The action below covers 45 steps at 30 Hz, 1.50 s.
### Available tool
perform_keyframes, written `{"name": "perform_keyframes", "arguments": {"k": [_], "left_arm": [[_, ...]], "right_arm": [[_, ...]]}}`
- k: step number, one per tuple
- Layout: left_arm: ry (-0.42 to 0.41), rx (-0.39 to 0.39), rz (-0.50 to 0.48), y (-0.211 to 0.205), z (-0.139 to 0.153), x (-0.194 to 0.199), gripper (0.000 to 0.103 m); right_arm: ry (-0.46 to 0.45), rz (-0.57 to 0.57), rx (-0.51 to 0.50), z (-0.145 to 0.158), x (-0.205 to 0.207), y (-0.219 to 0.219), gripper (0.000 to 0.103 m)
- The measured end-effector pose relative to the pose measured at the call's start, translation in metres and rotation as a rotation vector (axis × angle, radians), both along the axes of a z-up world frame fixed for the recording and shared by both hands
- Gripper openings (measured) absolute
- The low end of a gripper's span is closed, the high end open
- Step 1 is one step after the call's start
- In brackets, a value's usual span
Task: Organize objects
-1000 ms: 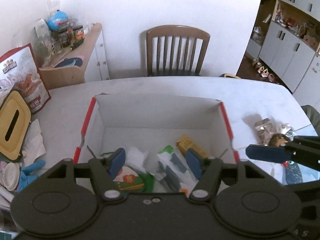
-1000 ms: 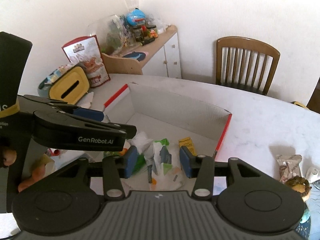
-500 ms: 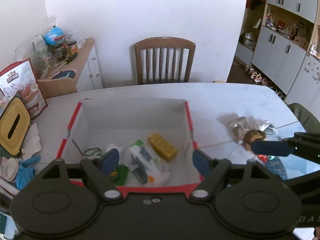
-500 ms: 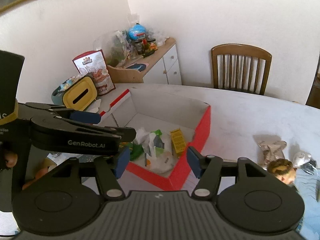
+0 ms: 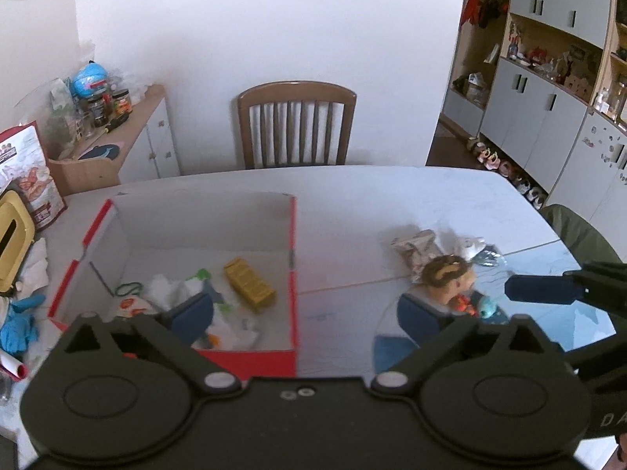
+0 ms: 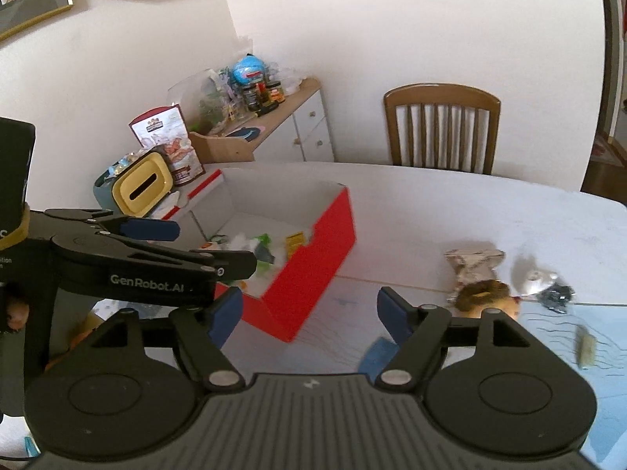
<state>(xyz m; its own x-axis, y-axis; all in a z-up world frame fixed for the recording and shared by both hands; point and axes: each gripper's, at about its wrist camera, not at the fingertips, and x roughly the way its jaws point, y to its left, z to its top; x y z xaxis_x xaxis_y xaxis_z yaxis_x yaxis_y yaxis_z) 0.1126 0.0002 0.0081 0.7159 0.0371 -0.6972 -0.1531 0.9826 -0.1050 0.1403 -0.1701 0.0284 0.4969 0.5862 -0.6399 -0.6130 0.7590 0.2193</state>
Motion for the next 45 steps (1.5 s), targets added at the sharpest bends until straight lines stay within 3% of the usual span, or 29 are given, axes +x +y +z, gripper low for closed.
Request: {"name": "perform_keyframes", "arguments": {"k": [10, 19, 25, 32, 45], "left_arm": [[-0.016, 0.000, -0.040, -0.058, -0.008, 0.020, 0.103], [-0.009, -0.007, -0.100, -0.105, -0.027, 0.052, 0.103], [0.009, 0.027, -0.107, -0.124, -0.041, 0.080, 0.103], [0.089, 0.023, -0.139, -0.140, -0.066, 0.110, 0.103], [0.137, 0.097, -0.166, -0.159, -0.099, 0.153, 0.098]], "right_arm": [[-0.013, -0.031, 0.010, -0.012, 0.009, -0.069, 0.086], [-0.011, -0.129, -0.008, -0.034, 0.029, -0.134, 0.086], [0.014, -0.206, -0.037, -0.055, 0.052, -0.170, 0.086], [0.046, -0.285, -0.080, -0.086, 0.078, -0.201, 0.086], [0.115, -0.340, -0.105, -0.134, 0.120, -0.227, 0.086]]}}
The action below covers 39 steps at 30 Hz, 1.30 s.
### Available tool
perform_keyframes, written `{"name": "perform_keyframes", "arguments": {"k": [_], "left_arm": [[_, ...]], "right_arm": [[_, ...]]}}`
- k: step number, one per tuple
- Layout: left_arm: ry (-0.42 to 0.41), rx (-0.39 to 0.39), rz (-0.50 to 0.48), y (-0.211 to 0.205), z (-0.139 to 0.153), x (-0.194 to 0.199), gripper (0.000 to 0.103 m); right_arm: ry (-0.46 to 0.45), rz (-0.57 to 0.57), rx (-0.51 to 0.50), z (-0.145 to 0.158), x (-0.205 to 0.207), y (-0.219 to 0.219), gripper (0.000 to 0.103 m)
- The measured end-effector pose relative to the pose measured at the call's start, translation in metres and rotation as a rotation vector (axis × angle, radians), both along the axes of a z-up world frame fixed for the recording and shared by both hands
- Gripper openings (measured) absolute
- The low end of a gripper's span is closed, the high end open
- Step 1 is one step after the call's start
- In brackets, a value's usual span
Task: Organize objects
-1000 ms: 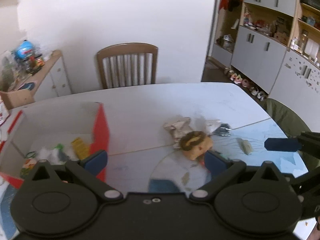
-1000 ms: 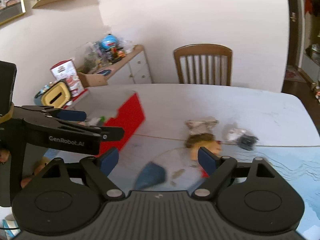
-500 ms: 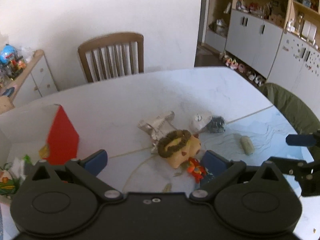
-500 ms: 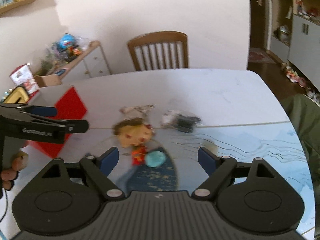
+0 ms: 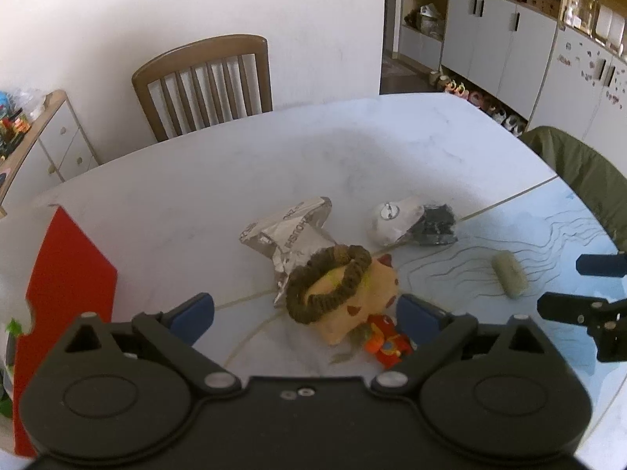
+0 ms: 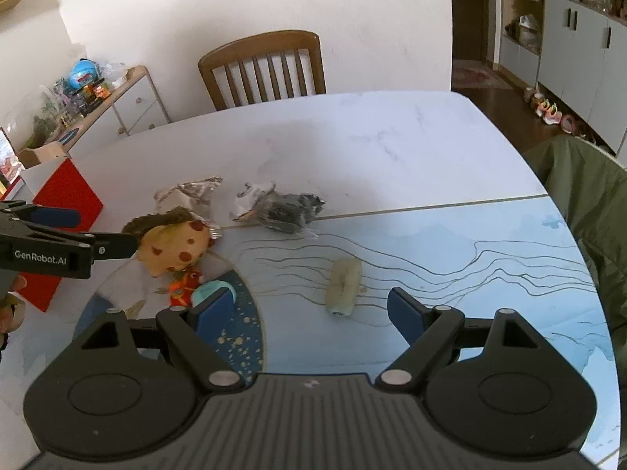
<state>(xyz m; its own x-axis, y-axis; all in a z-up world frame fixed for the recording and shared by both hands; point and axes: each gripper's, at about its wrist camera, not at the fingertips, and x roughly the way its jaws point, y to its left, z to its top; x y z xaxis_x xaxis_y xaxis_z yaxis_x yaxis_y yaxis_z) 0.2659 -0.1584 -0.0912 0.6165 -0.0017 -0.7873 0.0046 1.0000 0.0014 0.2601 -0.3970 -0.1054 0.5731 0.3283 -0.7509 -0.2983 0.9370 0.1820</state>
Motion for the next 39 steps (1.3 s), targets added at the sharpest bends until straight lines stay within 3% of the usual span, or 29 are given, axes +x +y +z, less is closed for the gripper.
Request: {"name": "perform_keyframes", "arguments": {"k": [6, 19, 34, 39], "left_arm": [[-0.002, 0.043, -0.028, -0.002, -0.006, 0.012, 0.093], [-0.020, 0.083, -0.098, -0.013, -0.017, 0.018, 0.074], [-0.060, 0.093, -0.145, -0.024, -0.015, 0.016, 0.032], [-0.056, 0.071, -0.142, -0.023, -0.012, 0.019, 0.010]], "right_arm": [[0.027, -0.019, 0.004, -0.017, 0.019, -0.003, 0.082], [0.081, -0.012, 0.001, -0.043, 0.037, 0.005, 0.053], [0.085, -0.051, -0.016, -0.050, 0.041, 0.005, 0.024], [0.091, -0.056, -0.021, -0.048, 0.041, 0.004, 0.023]]}}
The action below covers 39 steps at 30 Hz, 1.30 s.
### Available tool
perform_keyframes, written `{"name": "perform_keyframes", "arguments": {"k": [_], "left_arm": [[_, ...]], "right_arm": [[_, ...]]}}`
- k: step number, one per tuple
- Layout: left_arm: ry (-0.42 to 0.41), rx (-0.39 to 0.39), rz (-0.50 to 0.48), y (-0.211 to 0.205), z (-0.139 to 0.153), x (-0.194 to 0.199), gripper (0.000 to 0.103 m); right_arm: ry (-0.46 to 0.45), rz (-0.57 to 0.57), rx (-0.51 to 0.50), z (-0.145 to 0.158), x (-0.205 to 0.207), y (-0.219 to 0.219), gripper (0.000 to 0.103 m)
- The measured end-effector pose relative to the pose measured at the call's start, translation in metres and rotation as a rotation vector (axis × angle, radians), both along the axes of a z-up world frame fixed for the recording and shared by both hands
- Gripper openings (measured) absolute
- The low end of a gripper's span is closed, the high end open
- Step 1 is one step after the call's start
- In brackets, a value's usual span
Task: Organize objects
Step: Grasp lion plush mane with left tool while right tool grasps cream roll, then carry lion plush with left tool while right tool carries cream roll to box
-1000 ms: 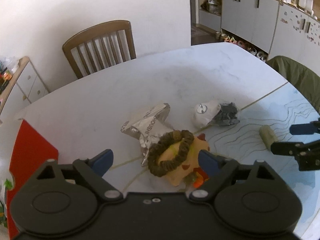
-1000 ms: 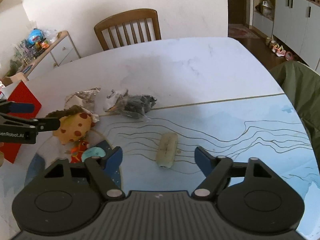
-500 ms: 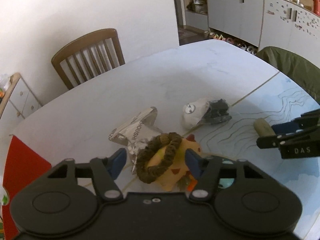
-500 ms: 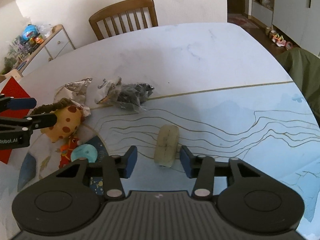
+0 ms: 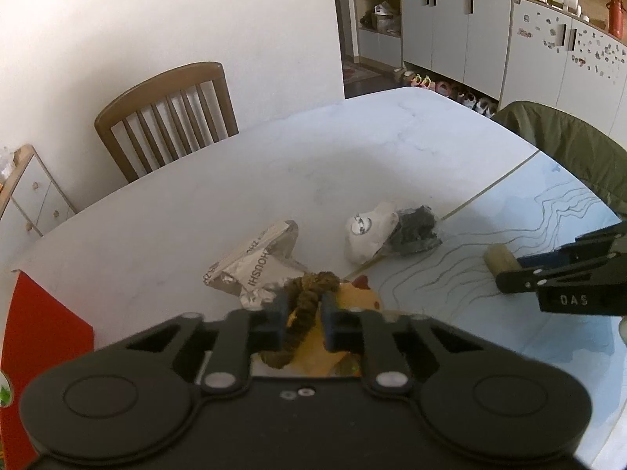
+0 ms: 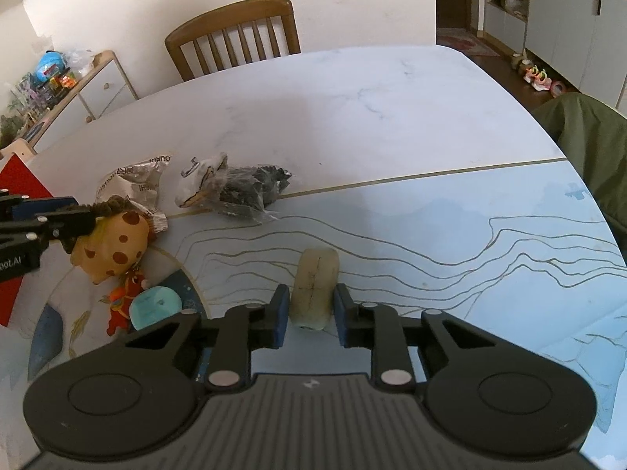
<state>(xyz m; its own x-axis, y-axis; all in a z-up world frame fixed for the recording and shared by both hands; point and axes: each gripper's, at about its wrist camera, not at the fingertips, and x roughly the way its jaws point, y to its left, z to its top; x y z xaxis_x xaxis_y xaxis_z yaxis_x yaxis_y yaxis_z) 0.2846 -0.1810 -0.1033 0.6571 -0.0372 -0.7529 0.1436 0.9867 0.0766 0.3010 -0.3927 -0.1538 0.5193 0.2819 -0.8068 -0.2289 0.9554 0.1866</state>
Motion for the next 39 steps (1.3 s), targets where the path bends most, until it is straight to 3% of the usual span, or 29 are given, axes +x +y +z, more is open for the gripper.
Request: {"name": "perform_keyframes", "arguments": {"k": [14, 24, 32, 39], "left_arm": [[0.000, -0.159, 0.036, 0.015, 0.027, -0.013, 0.007], [0.015, -0.285, 0.107, 0.053, 0.053, -0.045, 0.007], [-0.036, -0.314, 0.162, 0.091, 0.077, -0.074, 0.007], [-0.055, -0.337, 0.234, 0.150, 0.094, -0.094, 0.007]], "right_arm": [[-0.025, -0.007, 0.045, 0.032, -0.028, -0.004, 0.020], [-0.045, 0.030, 0.072, 0.067, -0.064, 0.003, 0.020], [-0.073, 0.104, 0.122, 0.101, -0.088, 0.040, 0.020], [-0.100, 0.197, 0.141, 0.129, -0.096, 0.097, 0.020]]}}
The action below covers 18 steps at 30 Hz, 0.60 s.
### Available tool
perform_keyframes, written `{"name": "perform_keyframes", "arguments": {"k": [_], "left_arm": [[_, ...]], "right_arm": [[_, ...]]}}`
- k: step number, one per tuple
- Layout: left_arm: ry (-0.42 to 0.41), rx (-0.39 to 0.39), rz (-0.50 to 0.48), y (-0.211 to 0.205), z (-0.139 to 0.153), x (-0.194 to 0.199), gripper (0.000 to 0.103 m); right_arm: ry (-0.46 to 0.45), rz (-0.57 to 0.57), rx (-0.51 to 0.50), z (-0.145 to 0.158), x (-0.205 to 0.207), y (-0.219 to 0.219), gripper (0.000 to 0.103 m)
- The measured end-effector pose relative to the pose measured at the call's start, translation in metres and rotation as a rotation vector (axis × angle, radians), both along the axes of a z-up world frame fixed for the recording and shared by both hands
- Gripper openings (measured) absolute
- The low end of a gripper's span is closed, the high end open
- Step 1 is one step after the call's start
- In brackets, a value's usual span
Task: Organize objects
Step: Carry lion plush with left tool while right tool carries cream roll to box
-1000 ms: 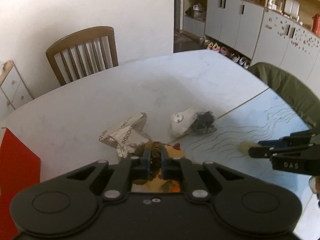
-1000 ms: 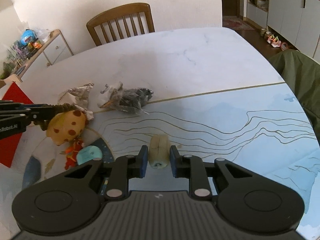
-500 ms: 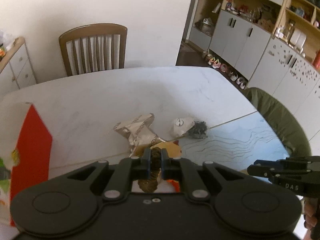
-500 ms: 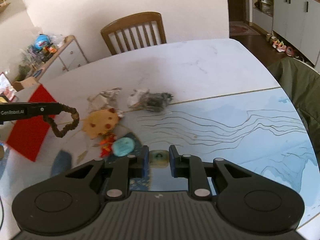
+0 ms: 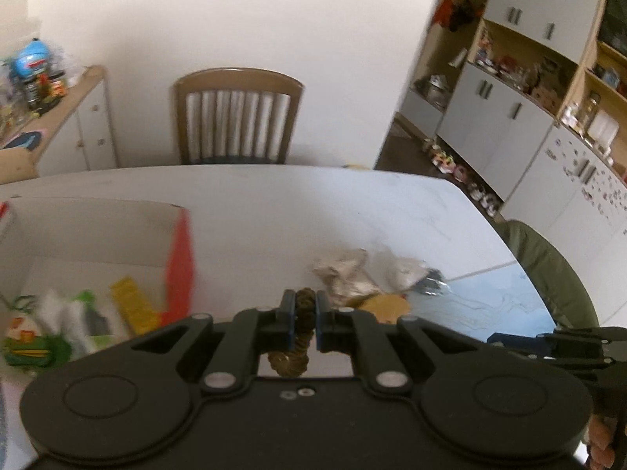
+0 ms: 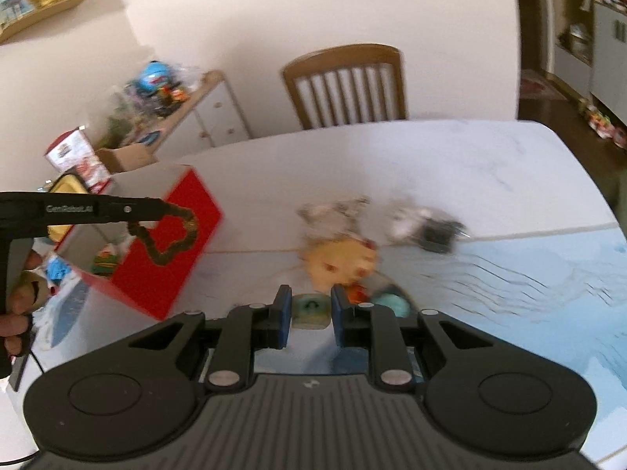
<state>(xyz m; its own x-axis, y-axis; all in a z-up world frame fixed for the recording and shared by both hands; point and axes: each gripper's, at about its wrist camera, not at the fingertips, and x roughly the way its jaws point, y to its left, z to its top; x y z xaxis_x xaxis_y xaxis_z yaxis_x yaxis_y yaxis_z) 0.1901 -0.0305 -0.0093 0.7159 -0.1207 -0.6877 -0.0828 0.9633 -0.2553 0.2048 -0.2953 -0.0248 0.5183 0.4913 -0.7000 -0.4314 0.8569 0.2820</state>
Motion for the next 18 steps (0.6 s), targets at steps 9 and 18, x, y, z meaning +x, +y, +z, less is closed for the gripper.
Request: {"name": "perform_keyframes", "arguments": {"k": [9, 18], "left_arm": [[-0.012, 0.022, 0.072, 0.083, 0.012, -0.026, 0.007], [0.018, 0.029, 0.137, 0.167, 0.000, -0.033, 0.007]], "right_arm": [[-0.037, 0.104, 0.001, 0.028, -0.009, 0.103, 0.020], [-0.057, 0.146, -0.002, 0.036, -0.005, 0.195, 0.020]]}}
